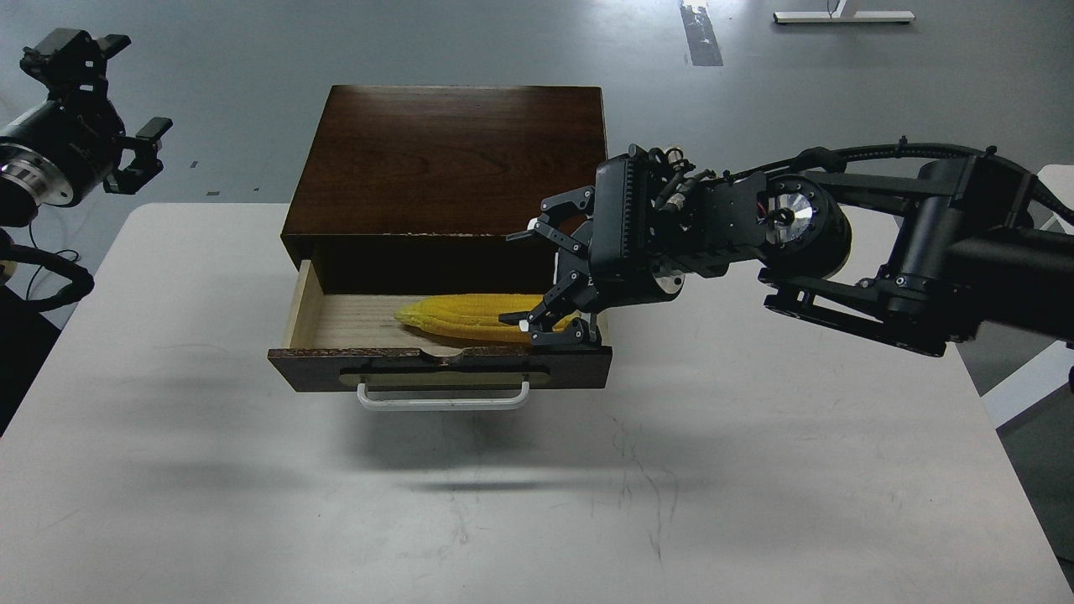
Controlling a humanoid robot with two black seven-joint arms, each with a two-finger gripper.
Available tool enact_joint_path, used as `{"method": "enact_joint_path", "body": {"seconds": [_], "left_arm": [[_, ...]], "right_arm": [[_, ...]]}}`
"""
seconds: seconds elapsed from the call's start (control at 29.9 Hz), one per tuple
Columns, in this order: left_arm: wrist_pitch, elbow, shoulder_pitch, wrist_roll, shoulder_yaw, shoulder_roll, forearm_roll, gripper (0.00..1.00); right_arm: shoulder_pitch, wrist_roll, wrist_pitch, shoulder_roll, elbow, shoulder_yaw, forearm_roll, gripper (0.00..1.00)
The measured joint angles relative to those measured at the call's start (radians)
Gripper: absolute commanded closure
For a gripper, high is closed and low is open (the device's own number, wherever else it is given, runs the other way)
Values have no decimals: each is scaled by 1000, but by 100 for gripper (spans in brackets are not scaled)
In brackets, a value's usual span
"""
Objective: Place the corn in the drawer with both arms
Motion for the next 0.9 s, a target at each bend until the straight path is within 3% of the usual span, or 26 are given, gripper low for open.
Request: {"method": "enact_joint_path", "body": {"seconds": [0.13, 0.27, 0.5, 0.8, 0.9], "left_arm": [[-3, 0, 0, 0, 0, 0, 0, 2], [-12, 0, -1, 0, 0, -2, 0, 2], [-33, -1, -1, 0, 0, -6, -2, 2], [-123, 0, 1, 6, -15, -10, -18, 2], [-129, 0, 4, 7, -15, -16, -19, 2]], "right_arm": [[0, -5, -17, 4, -5, 44, 0, 9], [0, -20, -19, 17, -16, 139, 60, 8], [3, -106, -12, 14, -146, 337, 651, 5], [-80, -203, -7, -118, -297, 356, 1588, 4], [-152, -237, 6, -153, -311, 365, 1781, 4]]}}
